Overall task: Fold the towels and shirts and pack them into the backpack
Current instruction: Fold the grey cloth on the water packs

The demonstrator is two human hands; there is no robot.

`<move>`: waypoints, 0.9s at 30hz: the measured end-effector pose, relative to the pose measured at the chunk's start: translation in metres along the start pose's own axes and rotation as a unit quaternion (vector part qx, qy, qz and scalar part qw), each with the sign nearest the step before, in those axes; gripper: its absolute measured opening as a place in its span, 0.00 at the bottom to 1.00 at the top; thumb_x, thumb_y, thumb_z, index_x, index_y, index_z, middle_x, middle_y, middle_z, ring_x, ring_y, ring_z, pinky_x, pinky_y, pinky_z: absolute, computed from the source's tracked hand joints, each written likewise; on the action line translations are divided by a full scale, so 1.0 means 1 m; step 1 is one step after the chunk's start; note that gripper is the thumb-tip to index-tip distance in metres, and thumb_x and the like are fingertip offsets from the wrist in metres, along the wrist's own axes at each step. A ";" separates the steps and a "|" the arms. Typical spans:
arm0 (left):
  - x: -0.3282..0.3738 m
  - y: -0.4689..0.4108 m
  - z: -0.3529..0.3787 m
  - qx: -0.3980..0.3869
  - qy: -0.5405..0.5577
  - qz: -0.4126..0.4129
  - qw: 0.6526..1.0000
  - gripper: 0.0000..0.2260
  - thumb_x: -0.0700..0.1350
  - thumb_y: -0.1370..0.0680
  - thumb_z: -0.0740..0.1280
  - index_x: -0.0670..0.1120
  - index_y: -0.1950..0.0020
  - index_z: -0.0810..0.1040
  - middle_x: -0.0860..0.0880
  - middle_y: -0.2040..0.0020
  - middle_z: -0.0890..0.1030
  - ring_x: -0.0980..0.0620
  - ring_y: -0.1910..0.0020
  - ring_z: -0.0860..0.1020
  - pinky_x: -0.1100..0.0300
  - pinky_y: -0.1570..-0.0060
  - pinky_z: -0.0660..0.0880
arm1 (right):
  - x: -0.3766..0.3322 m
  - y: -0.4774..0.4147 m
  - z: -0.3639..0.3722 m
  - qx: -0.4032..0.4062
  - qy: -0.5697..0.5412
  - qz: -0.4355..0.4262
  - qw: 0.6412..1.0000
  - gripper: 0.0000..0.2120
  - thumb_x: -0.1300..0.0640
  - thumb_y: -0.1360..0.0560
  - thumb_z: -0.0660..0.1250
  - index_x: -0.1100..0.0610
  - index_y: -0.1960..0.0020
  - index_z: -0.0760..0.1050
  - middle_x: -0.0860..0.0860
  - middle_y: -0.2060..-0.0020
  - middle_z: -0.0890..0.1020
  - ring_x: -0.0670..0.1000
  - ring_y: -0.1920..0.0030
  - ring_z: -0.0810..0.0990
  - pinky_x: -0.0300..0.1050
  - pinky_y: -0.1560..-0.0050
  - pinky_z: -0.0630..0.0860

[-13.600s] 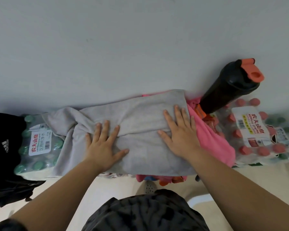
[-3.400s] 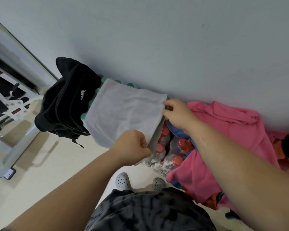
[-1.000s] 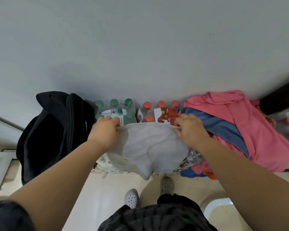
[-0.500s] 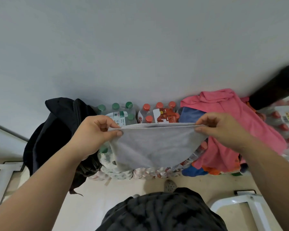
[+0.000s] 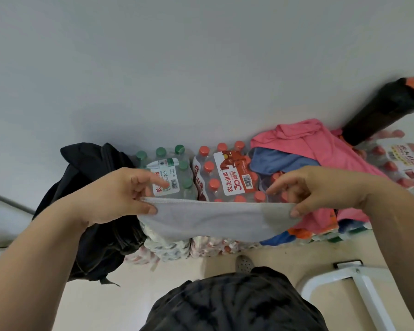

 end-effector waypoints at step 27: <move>-0.078 -0.076 -0.044 0.413 0.260 -0.241 0.839 0.04 0.42 0.19 0.66 0.45 0.52 0.78 0.40 0.62 0.84 0.43 0.71 0.81 0.52 0.68 0.80 | 0.045 -0.158 -0.091 0.317 -0.374 0.061 0.869 0.09 0.66 0.20 0.65 0.54 0.56 0.71 0.55 0.55 0.79 0.54 0.67 0.84 0.48 0.71 0.81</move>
Point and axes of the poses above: each hand's wrist, its own y-axis away from the middle knuckle, its own z-axis out of the palm, x = y × z, the point moved 10 cm from there along -y, towards the middle knuckle
